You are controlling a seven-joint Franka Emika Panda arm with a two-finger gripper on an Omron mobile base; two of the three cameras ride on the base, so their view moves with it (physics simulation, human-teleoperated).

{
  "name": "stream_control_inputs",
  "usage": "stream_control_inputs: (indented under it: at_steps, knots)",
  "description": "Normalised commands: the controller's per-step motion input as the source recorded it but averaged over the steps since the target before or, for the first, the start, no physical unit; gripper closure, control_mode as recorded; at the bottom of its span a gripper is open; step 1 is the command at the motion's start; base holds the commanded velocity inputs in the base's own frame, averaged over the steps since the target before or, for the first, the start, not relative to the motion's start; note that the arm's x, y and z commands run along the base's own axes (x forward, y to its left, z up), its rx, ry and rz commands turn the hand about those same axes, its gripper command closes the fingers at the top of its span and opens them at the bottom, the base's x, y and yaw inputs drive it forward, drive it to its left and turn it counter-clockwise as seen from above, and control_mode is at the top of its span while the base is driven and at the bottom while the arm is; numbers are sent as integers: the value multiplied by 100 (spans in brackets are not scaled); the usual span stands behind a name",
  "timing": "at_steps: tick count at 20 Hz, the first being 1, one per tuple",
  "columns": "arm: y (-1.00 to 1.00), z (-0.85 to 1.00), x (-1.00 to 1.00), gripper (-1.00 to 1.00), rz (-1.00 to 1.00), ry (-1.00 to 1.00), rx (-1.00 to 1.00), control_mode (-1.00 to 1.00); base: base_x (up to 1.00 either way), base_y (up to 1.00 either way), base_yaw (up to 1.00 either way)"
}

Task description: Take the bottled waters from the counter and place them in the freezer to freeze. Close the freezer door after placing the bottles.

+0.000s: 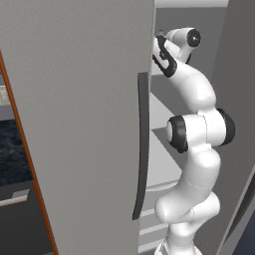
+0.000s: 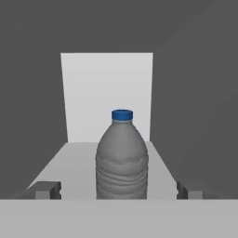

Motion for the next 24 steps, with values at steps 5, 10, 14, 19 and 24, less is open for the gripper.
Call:
stream_control_inputs:
  at_steps: [5,10,14,19,24]
  knots:
    - [0,11,-45,-100,0,0,-1,-100,0,0,0]
    - [0,13,-71,-100,0,-1,0,-100,0,0,0]
    - [0,11,-77,-100,0,-1,0,-100,0,0,0]
    - [2,9,-82,-100,0,0,0,-100,0,0,0]
    - [8,18,-93,-100,-3,0,0,-100,0,0,0]
